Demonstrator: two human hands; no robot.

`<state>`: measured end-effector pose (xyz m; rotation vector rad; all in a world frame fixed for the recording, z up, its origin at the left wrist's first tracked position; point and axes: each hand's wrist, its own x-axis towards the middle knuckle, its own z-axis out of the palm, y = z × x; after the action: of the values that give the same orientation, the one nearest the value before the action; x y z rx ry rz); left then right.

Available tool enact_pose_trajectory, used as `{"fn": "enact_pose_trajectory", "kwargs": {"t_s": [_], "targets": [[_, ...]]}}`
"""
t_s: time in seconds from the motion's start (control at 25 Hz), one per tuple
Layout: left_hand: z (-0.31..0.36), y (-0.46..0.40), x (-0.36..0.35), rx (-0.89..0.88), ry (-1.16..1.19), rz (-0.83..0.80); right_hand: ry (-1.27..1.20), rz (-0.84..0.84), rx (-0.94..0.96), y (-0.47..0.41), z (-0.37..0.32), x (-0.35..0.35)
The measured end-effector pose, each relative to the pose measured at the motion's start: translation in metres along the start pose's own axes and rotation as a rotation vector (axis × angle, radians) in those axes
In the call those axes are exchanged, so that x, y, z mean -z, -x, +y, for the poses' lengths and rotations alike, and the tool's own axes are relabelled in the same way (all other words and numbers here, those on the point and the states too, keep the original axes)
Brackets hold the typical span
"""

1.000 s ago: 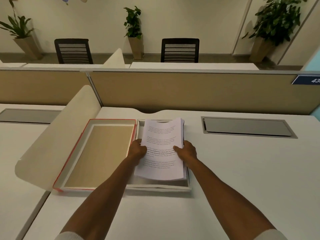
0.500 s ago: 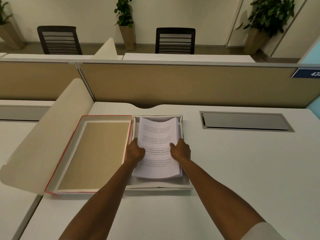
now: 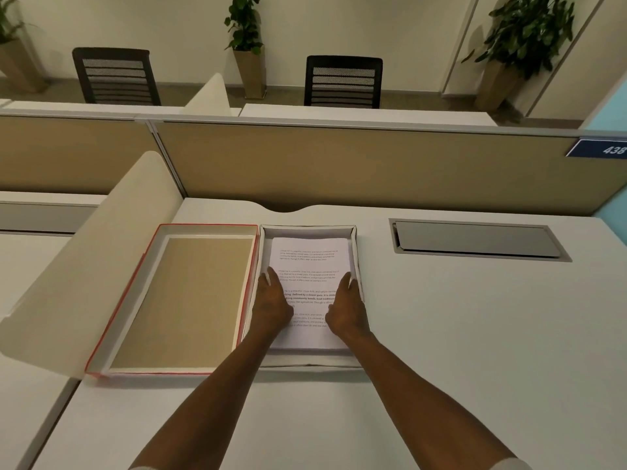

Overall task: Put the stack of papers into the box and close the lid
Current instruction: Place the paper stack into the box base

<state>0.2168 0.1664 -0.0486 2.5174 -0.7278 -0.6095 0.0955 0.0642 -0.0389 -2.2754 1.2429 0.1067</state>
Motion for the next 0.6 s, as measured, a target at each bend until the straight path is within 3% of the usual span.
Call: {"fn": "enact_pose_trajectory", "kwargs": {"t_s": [0.2, 0.36, 0.52, 0.6], "targets": [[-0.008, 0.010, -0.008, -0.158, -0.113, 0.116, 0.201, 0.108, 0.225, 0.010, 0.012, -0.018], [-0.008, 0.016, -0.007, -0.212, -0.137, 0.109, 0.177, 0.111, 0.256, 0.013, 0.018, -0.019], [-0.007, 0.035, 0.010, -0.231, 0.078, 0.178, 0.034, 0.152, 0.306, 0.021, 0.008, -0.012], [-0.024, 0.052, 0.023, -0.191, 0.204, 0.299, -0.056, 0.165, 0.378, 0.037, -0.006, -0.013]]}}
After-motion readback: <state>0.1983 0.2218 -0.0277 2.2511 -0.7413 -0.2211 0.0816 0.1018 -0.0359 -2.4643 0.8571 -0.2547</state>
